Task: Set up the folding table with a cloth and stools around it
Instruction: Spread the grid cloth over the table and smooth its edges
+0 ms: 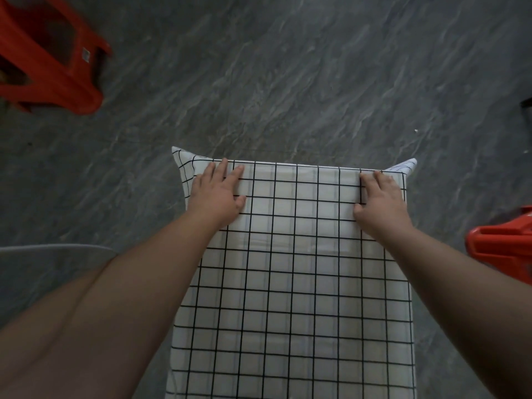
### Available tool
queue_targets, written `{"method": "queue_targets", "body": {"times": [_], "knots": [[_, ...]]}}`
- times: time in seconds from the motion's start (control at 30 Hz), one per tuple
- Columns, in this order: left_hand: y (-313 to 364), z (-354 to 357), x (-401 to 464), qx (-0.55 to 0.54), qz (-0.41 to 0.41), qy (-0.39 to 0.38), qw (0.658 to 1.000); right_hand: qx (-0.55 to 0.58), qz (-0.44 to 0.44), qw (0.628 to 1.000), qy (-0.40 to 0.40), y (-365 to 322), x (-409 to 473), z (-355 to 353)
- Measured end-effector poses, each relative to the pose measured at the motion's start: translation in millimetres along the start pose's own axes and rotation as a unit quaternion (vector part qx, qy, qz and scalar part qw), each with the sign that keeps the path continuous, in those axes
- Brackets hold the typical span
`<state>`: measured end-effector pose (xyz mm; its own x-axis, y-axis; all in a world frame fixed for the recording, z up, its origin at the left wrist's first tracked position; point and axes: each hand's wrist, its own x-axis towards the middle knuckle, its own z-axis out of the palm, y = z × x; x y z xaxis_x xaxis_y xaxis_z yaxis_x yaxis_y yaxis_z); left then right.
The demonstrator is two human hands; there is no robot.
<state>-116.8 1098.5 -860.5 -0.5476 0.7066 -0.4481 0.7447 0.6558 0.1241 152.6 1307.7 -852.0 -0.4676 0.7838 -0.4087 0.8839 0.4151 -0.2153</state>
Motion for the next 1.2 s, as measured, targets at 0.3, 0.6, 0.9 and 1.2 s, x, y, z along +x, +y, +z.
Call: {"method": "queue_targets", "body": {"times": [0.3,0.6,0.9,1.2], "knots": [[6.6,4.1,-0.3,0.009,0.049,-0.006,0.999,-0.087,-0.062,0.994,-0.026,-8.4,-3.9,12.2],[9.3,2.2,0.2,-0.027,0.032,0.001,0.999,-0.060,-0.034,0.997,-0.028,-12.7,-6.3,10.0],[12.5,-41.8,-59.3,-0.071,0.038,0.086,0.993,0.019,-0.076,0.997,0.028,-49.6,-62.2,-32.2],[-8.2,-151.6,-233.3,-0.107,0.033,0.107,0.988,0.057,-0.098,0.992,0.053,-111.7,-231.1,-143.0]]}}
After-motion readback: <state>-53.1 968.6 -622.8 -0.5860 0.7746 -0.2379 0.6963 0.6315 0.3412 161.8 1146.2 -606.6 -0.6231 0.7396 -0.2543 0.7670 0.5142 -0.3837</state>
